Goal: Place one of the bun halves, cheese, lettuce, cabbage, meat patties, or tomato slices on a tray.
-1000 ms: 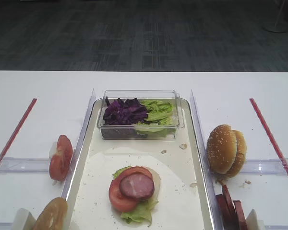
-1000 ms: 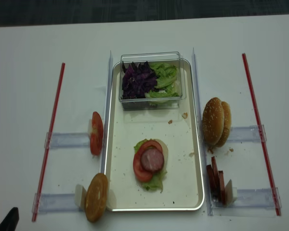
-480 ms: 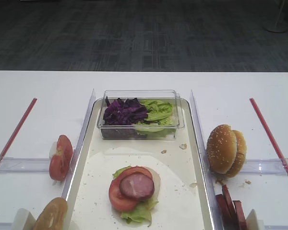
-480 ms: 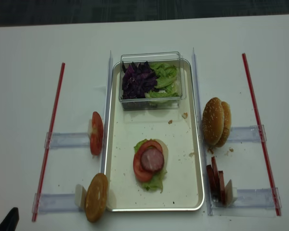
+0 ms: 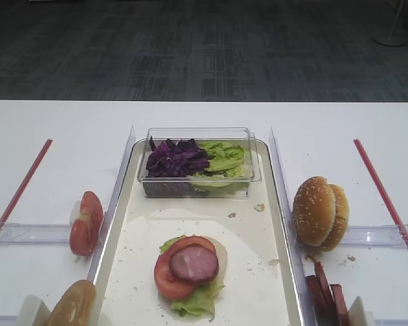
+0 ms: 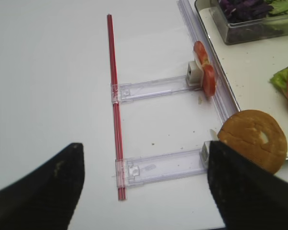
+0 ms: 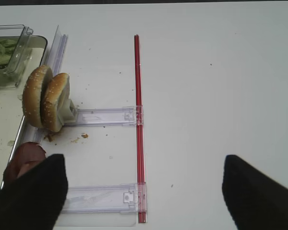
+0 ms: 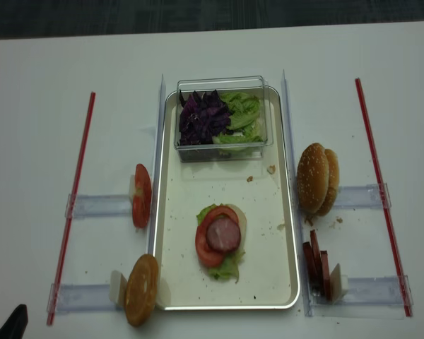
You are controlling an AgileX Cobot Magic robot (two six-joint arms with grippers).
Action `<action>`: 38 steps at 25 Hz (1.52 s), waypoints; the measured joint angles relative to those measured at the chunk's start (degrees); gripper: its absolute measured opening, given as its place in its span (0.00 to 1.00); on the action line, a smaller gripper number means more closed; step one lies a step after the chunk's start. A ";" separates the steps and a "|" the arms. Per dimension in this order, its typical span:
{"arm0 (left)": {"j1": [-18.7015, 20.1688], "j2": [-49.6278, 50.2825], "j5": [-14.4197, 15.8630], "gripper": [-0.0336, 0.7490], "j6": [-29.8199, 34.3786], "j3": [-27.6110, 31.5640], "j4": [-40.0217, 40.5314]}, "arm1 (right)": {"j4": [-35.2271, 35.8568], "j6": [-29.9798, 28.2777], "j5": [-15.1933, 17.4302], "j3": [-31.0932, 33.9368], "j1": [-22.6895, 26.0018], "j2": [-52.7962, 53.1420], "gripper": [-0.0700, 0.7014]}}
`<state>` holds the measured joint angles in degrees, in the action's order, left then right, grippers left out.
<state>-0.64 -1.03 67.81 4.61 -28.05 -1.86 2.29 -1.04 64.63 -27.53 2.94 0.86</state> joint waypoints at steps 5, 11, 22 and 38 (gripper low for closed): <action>0.00 0.00 0.00 0.67 0.00 0.00 0.00 | 0.00 0.00 0.00 0.00 0.00 0.00 0.95; 0.00 0.00 0.00 0.67 0.00 0.00 0.00 | 0.00 0.00 0.00 0.00 0.00 0.00 0.95; 0.00 0.00 0.00 0.67 0.00 0.00 0.00 | 0.00 0.00 0.00 0.00 0.00 0.00 0.95; 0.00 0.00 0.00 0.67 0.00 0.00 0.00 | 0.00 0.00 0.00 0.00 0.00 0.00 0.95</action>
<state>-0.64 -1.03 67.81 4.61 -28.05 -1.86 2.29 -1.04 64.63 -27.53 2.94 0.86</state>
